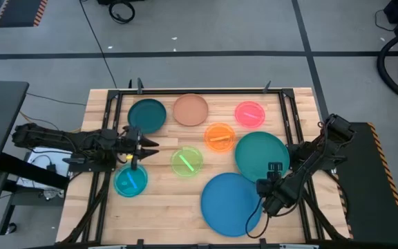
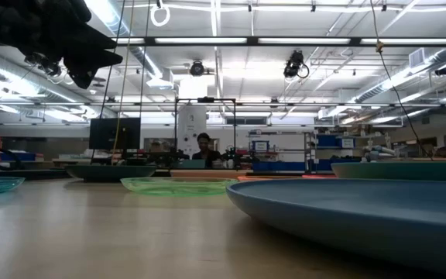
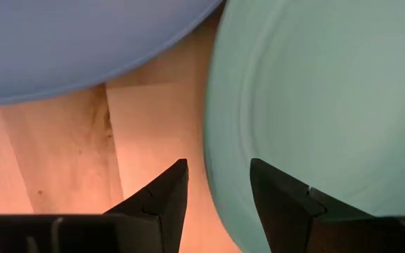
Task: Stack plastic plates
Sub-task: Stack the green plate on the top of the blue plate
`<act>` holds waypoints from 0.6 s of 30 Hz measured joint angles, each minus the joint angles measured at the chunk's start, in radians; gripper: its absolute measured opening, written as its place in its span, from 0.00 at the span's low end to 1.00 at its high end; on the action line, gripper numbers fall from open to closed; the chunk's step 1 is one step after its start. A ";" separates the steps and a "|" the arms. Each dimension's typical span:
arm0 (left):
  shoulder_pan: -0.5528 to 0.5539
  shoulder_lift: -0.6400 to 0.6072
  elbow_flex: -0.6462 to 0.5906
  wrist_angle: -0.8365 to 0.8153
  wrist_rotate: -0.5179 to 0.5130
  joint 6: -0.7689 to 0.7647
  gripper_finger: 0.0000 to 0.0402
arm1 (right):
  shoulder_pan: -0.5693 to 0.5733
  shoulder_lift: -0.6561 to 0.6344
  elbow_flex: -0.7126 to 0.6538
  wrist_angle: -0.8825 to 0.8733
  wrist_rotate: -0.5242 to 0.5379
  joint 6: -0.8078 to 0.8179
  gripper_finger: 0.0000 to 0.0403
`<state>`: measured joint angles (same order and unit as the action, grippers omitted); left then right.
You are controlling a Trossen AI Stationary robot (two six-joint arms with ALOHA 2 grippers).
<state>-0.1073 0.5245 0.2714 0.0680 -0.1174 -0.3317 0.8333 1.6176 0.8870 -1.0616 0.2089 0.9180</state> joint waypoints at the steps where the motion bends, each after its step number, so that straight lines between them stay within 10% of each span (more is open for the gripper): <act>1: -0.006 0.005 0.000 -0.001 0.008 0.000 0.36 | -0.001 0.000 -0.006 0.007 -0.001 -0.001 0.41; 18: -0.076 0.165 0.000 0.059 -0.036 -0.006 0.36 | -0.035 0.000 -0.077 0.070 -0.003 -0.054 0.22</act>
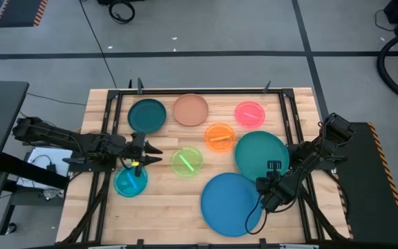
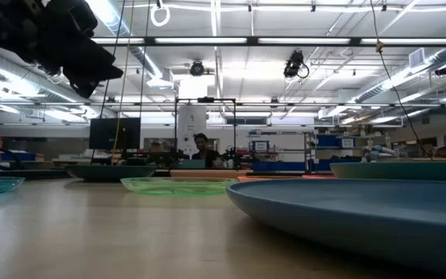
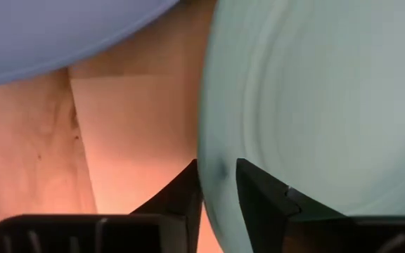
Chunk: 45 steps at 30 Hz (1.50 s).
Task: Stack plastic plates
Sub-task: Stack the green plate on the top of the blue plate
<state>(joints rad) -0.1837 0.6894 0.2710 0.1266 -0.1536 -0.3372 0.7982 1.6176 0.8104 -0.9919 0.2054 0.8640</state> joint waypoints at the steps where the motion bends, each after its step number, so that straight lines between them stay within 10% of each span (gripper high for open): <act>1: 0.000 0.006 0.000 0.001 -0.003 0.000 0.36 | -0.002 0.000 0.000 0.004 0.007 -0.006 0.20; 12: 0.000 0.024 0.000 0.001 -0.004 -0.019 0.36 | -0.017 0.000 0.001 0.005 0.029 -0.070 0.05; 45: 0.002 0.024 0.000 -0.002 -0.158 -0.007 0.36 | -0.032 0.000 0.410 -0.118 0.140 -0.166 0.03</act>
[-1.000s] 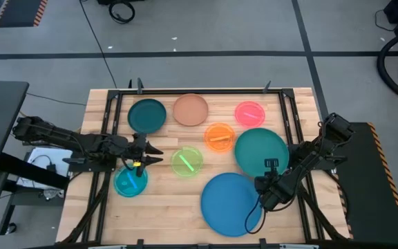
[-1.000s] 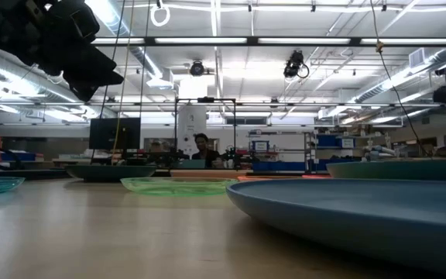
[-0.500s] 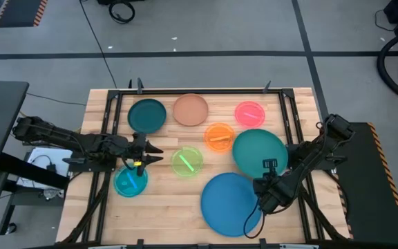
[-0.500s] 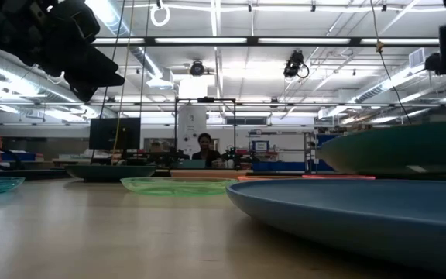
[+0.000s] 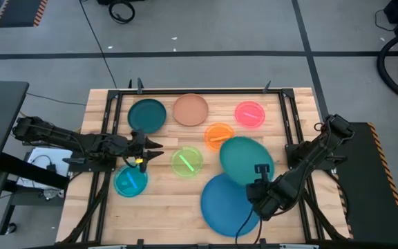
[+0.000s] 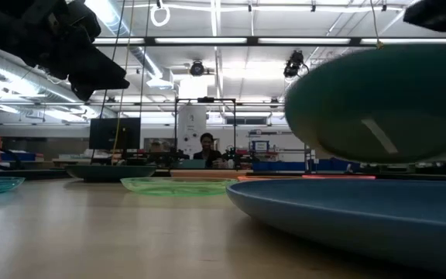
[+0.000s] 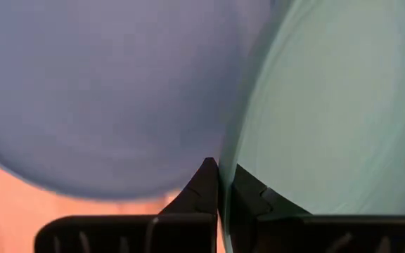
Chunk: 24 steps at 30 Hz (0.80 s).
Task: Stack plastic plates
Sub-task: Stack the green plate on the top of the blue plate
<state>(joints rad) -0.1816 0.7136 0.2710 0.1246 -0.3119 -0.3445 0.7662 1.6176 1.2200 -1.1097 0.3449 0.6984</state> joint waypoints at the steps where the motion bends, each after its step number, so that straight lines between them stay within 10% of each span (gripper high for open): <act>1: 0.000 0.000 0.000 0.000 0.000 0.000 0.36 | 0.000 0.000 0.008 0.015 0.006 -0.007 0.03; 24: -0.017 -0.001 0.000 0.012 0.099 -0.141 0.36 | 0.018 0.492 0.641 -0.225 0.005 -0.205 0.04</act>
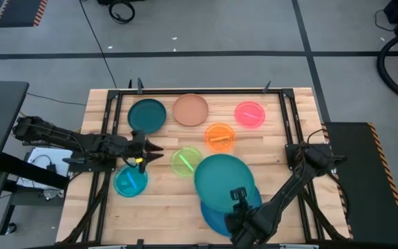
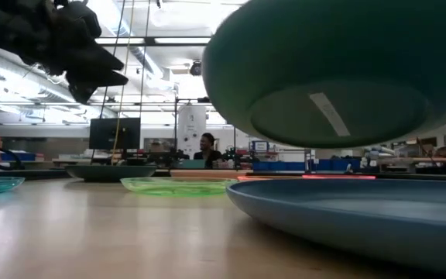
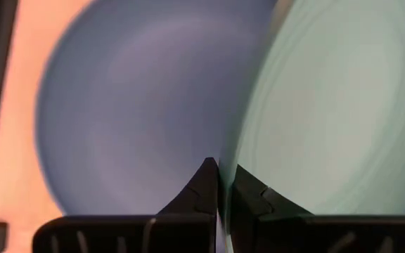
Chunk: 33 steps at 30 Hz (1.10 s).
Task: Stack plastic plates
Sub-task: Stack the green plate on the top of the blue plate
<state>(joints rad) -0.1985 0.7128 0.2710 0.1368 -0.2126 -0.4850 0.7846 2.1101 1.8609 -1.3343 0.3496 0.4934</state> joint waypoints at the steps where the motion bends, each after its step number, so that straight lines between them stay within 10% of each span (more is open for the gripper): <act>1: -0.009 0.000 0.000 -0.007 0.031 -0.011 0.36 | 0.003 0.012 0.022 -0.003 -0.001 0.000 0.04; 33: -0.396 0.053 0.000 0.025 -0.203 -0.143 0.36 | 0.080 0.098 -0.014 0.047 -0.119 0.004 0.05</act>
<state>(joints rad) -0.5941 0.7656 0.2707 0.1623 -0.4154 -0.6284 0.8650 2.2083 1.8472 -1.2873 0.2311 0.4974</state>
